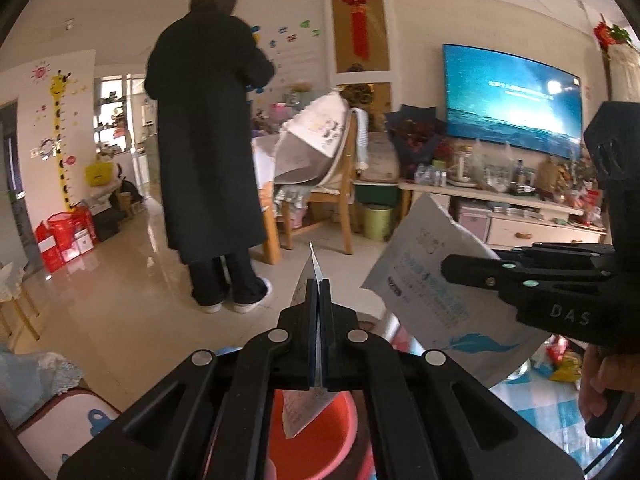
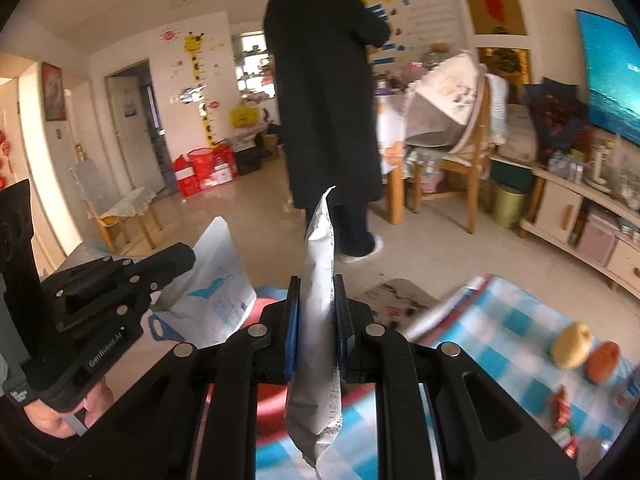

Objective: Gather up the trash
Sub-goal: 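Carry the held packet with the left gripper over the pink bucket, then open the left gripper to drop the packet into the pink bucket, then move the left gripper back over the table toward the crumpled bottle, then grasp the crumpled white yogurt bottle with the left gripper while the right gripper grasps the milk carton, then lift the yogurt bottle with the left gripper while the right gripper lifts the milk carton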

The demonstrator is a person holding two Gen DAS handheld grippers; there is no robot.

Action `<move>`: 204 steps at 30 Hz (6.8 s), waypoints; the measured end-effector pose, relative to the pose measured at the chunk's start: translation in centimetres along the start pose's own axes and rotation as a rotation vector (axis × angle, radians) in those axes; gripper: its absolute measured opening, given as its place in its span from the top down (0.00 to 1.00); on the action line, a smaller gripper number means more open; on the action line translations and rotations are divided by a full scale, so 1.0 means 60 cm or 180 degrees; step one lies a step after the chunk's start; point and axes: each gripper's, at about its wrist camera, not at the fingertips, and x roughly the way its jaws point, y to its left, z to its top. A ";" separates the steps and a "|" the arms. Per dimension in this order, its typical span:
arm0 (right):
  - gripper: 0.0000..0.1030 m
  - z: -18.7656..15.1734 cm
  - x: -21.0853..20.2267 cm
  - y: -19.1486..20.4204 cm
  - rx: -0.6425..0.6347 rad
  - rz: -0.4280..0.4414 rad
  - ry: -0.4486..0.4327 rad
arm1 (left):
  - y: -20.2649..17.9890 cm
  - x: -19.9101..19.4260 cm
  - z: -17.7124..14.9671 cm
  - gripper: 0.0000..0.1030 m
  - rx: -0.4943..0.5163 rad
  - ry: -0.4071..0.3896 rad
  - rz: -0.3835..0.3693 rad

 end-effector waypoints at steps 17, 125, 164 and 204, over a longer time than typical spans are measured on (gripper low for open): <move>0.84 -0.031 0.224 0.073 0.0059 0.0136 0.0451 | 0.157 0.124 -0.116 0.97 -0.0320 0.0503 0.0019; 0.04 -0.564 -0.386 -0.467 0.1925 -0.2570 0.0507 | -0.575 0.306 -0.275 0.05 0.0636 0.1628 -0.0560; 0.18 -0.594 -0.376 -0.482 0.2171 -0.2367 0.0561 | -0.552 0.302 -0.271 0.71 0.0496 0.1688 -0.0732; 0.21 -0.591 -0.373 -0.488 0.2131 -0.2202 0.0613 | -0.598 0.351 -0.251 0.74 0.0349 0.1579 -0.0278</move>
